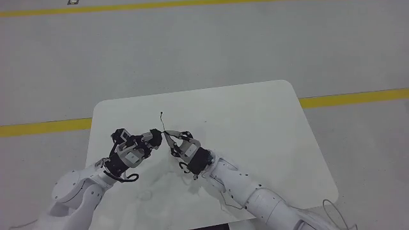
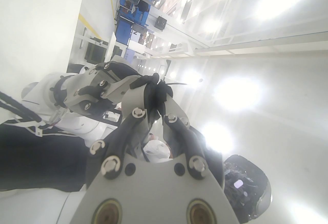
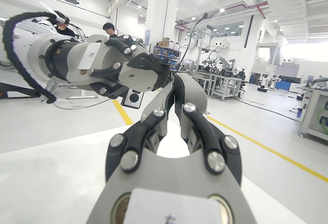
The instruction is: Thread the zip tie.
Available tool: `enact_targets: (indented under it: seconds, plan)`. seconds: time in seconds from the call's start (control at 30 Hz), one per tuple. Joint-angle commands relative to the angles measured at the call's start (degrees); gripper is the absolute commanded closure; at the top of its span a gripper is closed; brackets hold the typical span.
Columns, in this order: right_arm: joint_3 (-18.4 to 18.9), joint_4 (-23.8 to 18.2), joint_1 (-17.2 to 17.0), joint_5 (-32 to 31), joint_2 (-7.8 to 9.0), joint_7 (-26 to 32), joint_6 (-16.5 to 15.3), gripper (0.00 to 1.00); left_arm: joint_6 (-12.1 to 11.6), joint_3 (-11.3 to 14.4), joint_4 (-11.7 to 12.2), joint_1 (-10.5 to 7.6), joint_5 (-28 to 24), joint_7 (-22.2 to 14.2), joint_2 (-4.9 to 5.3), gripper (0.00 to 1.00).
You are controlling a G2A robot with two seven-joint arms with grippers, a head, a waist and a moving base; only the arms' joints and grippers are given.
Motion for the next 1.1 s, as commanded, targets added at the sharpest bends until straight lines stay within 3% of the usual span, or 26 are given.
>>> enact_targets:
  seconds: [0.0,0.37,1.07]
  plan:
    - [0.2,0.0,-0.2,-0.5,0.05,0.1,0.2,1.0,-0.1,0.4,-0.3,-0.26,0.0,0.9,-0.09,1.0]
    - [1.2,-0.1,-0.8,-1.8,0.36,1.4,0.5,1.0,-0.1,0.4,-1.5,-0.68,-0.1,0.9,-0.09,1.0]
    - [-1.7,-0.4,0.0,-1.8,2.48,4.4,3.9,1.0,-0.9,-0.1,-4.3,0.36,-0.4,0.8,-0.03,1.0]
